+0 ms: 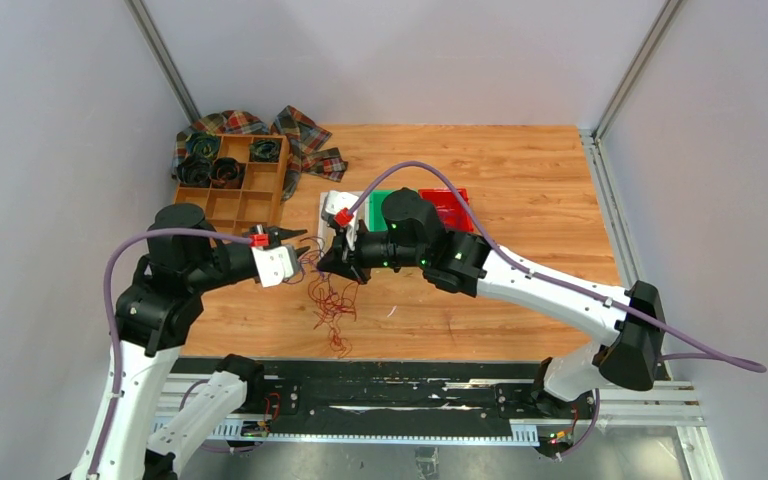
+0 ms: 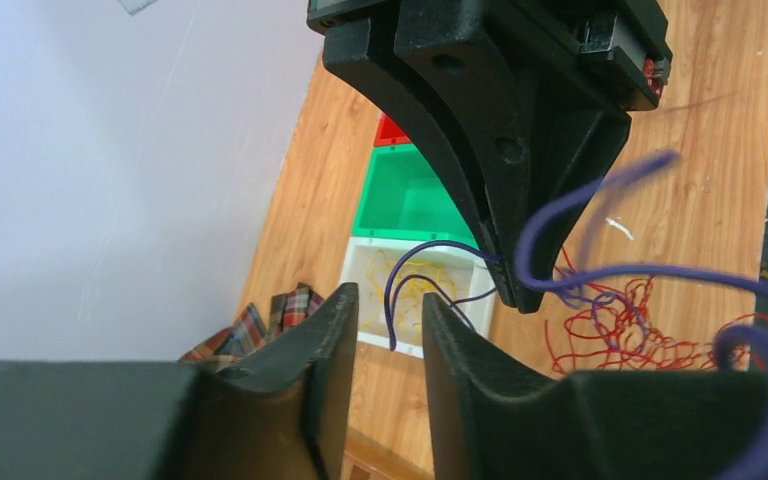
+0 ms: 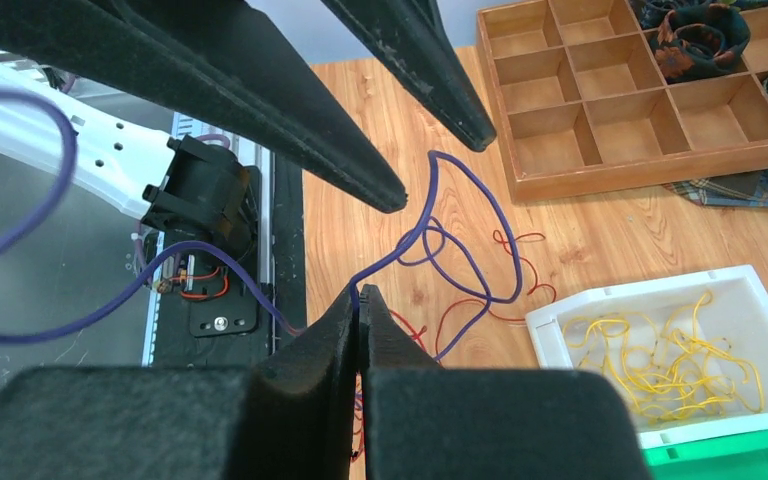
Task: Untangle the cables
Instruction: Untie the cable.
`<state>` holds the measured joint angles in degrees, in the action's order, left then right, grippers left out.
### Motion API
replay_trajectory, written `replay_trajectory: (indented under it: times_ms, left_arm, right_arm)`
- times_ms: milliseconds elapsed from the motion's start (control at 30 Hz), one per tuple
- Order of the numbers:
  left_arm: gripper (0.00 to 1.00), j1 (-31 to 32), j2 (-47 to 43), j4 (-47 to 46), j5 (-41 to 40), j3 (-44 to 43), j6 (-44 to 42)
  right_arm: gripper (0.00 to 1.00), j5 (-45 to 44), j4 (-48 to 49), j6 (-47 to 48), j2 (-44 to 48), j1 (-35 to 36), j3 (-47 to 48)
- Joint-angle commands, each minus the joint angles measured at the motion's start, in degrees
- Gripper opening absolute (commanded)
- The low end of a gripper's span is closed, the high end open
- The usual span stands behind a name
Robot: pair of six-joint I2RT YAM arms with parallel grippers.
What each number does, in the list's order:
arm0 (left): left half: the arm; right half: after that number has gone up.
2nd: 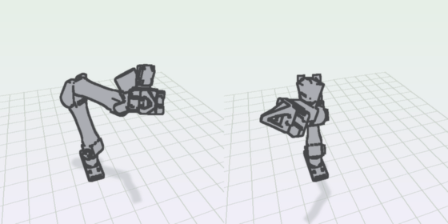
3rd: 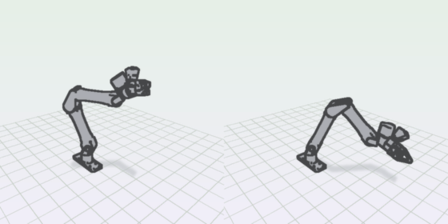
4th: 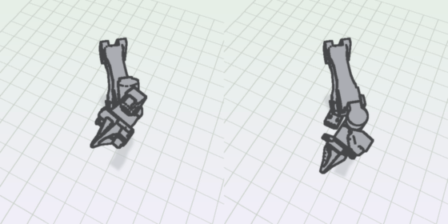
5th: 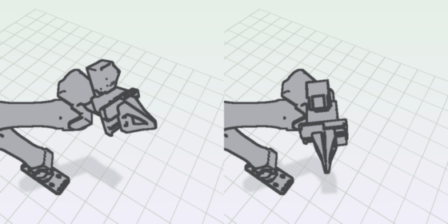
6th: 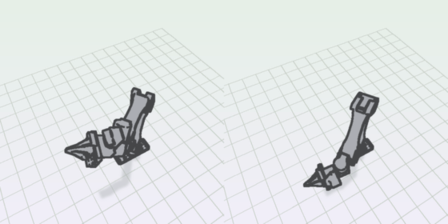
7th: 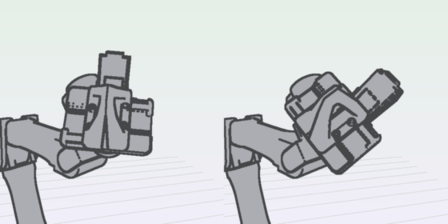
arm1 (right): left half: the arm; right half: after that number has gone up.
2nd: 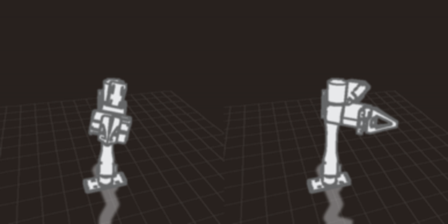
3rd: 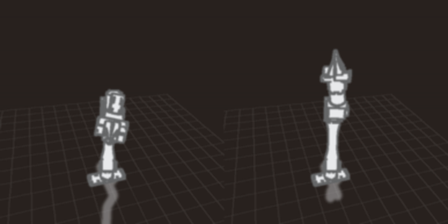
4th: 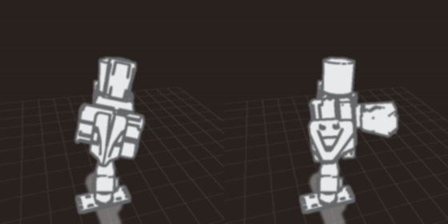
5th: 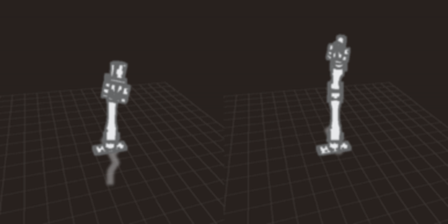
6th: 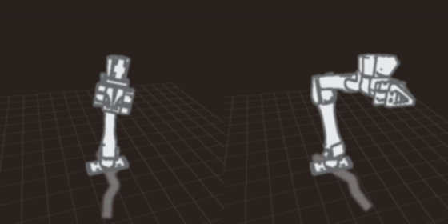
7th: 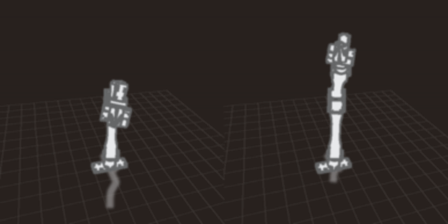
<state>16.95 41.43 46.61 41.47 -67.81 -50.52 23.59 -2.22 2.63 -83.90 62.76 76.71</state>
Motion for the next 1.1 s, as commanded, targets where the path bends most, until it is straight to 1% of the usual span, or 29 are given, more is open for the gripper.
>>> replay_trajectory:
  times_ms: [0,100,200,233,333,367,400,433,567,633,800,867,933,1067]
  left_arm:
    - [0.31,-0.09,0.74,-0.21,1.84,0.10,1.87]
    - [0.20,-0.08,1.95,-0.18,2.79,0.01,3.54]
    - [0.04,-0.08,3.31,-0.21,2.28,-0.46,3.68]
    - [0.01,-0.08,3.80,-0.20,1.88,-0.85,3.84]
    - [0.01,-0.09,5.32,-0.30,0.65,-3.22,5.29]
    - [0.01,-0.08,5.91,-0.89,0.12,-4.10,6.92]
    - [0.00,-0.10,6.39,-2.05,-0.62,-4.88,10.28]
    - [0.01,-0.08,6.83,-3.19,-1.24,-5.64,12.94]
    - [0.01,-0.08,8.62,-4.19,-0.27,-10.21,19.28]
    - [0.01,-0.10,9.39,-4.18,0.23,-12.68,22.04]
    - [0.01,-0.08,10.69,-4.29,-1.13,-17.72,26.42]
    - [0.01,-0.12,11.22,-4.28,-2.28,-19.62,28.01]
    - [0.01,-0.08,11.75,-4.25,-2.82,-21.80,29.59]
    - [0.00,-0.08,12.48,-4.31,-1.68,-24.43,32.46]
  right_arm:
    - [0.01,1.72,-1.09,1.12,-0.49,1.31,2.51]
    - [0.01,1.49,-0.44,0.49,-0.95,1.40,3.07]
    - [0.01,1.45,1.01,-0.51,-1.16,1.41,2.93]
    - [0.01,1.34,1.51,-0.85,-1.23,1.40,2.85]
    - [0.01,-1.28,2.10,-2.09,-1.42,1.40,2.65]
    - [0.02,-2.78,2.56,-2.89,-1.42,1.40,2.31]
    - [0.09,-4.51,3.46,-3.73,-1.17,1.40,1.68]
    - [0.14,-6.06,4.72,-4.53,-0.92,1.35,0.72]
    - [0.24,-10.79,11.19,-7.26,0.64,1.40,-3.96]
    - [0.28,-12.72,13.93,-8.31,1.32,1.42,-5.85]
    - [0.50,-19.49,18.37,-10.67,4.01,1.32,-9.91]
    - [0.56,-20.83,21.36,-11.14,5.40,1.31,-12.21]
    - [0.57,-20.79,23.94,-11.16,5.92,1.31,-13.56]
    - [0.55,-20.43,25.52,-11.20,4.52,1.31,-13.46]
